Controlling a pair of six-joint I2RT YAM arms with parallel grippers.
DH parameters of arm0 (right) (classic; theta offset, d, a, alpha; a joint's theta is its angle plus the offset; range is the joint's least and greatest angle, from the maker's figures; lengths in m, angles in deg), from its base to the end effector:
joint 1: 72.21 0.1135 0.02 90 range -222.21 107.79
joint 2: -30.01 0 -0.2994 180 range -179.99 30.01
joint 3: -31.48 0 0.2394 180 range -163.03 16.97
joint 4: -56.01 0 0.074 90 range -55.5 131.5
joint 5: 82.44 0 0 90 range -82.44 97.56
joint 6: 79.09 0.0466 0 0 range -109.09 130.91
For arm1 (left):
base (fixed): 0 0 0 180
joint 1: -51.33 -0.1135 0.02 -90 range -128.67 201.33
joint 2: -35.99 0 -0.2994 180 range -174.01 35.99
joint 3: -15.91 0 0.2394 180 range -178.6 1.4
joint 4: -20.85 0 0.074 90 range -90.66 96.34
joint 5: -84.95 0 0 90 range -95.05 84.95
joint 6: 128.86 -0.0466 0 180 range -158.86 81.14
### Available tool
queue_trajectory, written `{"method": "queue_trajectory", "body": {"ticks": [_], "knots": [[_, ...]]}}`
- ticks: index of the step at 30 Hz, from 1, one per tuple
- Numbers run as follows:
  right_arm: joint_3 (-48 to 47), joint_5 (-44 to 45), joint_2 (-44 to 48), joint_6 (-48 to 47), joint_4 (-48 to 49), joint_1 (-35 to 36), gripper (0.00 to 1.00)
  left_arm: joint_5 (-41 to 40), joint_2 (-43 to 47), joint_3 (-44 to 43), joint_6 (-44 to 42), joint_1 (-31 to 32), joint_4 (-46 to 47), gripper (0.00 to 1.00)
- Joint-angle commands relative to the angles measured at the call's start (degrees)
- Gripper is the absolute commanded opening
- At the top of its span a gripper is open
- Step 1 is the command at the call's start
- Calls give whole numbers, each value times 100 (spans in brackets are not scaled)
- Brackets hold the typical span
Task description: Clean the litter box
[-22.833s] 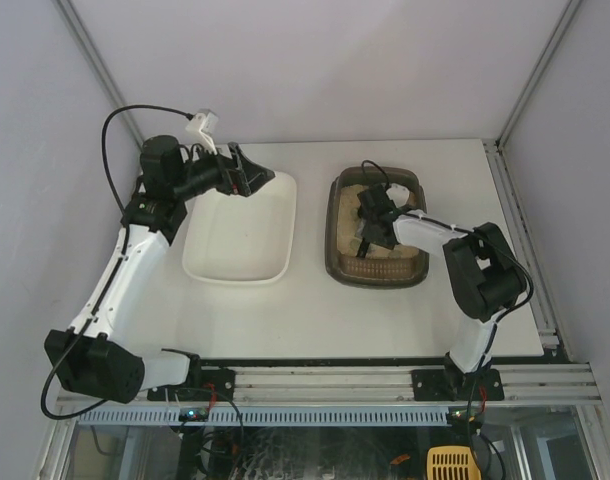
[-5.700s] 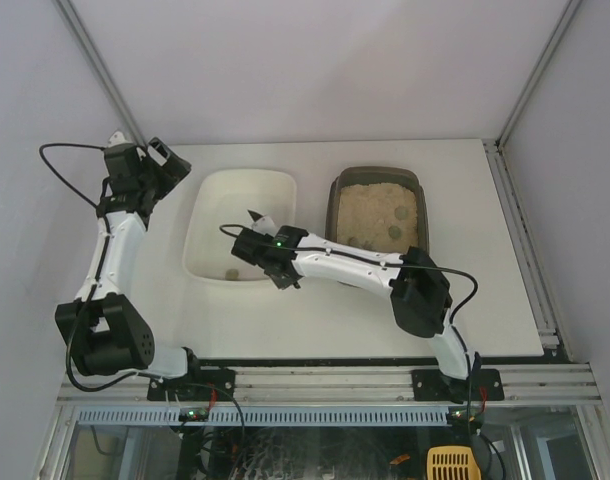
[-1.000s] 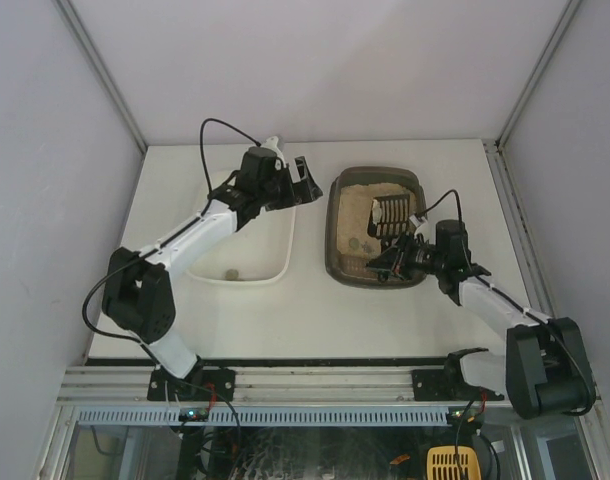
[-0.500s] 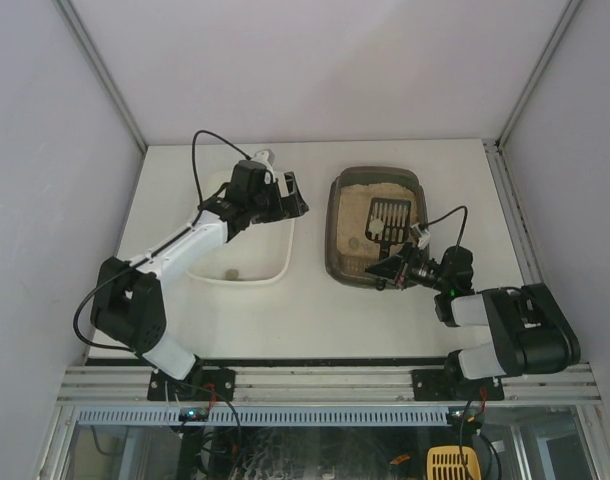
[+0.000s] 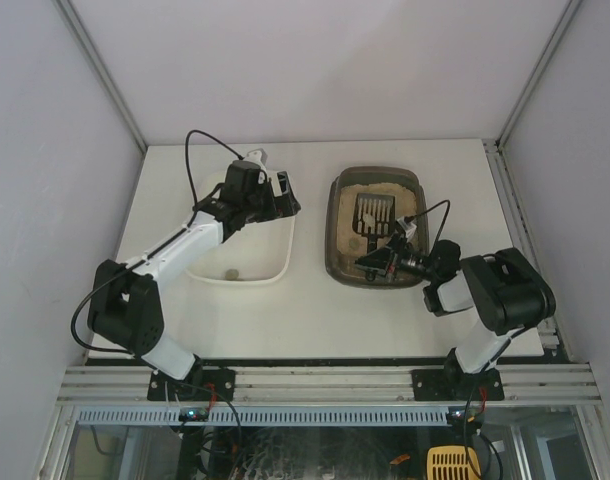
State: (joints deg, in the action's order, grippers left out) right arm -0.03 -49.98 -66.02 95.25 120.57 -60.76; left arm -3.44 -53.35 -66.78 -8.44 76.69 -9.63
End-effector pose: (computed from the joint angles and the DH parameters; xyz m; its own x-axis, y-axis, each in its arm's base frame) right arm 0.2406 0.0889 0.1952 -0.9289 0.3568 -0.0992 -0.0927 0.0352 0.9951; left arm 0.3161 -0.1513 0.3124 -0.6974 -0.2296 -0.6789 0.1105 0.9016 -0.4183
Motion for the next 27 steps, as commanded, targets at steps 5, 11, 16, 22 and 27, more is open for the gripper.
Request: {"method": "queue_trajectory", "body": {"ticks": [5,11,16,22,27], "knots": [[-497,-24,25,454,594,296,0,-105,56,89,-133,-27,124,100],[-396,93,-210,613,676,-91,0,-74,41,76,-103,-23,121,100],[-536,4,-337,796,705,72,0,-75,53,80,-129,-23,120,100],[-590,-29,-276,780,440,172,0,-69,88,111,-150,-23,120,100],[-558,-192,-463,958,679,254,0,-51,99,112,-150,-23,127,100]]}}
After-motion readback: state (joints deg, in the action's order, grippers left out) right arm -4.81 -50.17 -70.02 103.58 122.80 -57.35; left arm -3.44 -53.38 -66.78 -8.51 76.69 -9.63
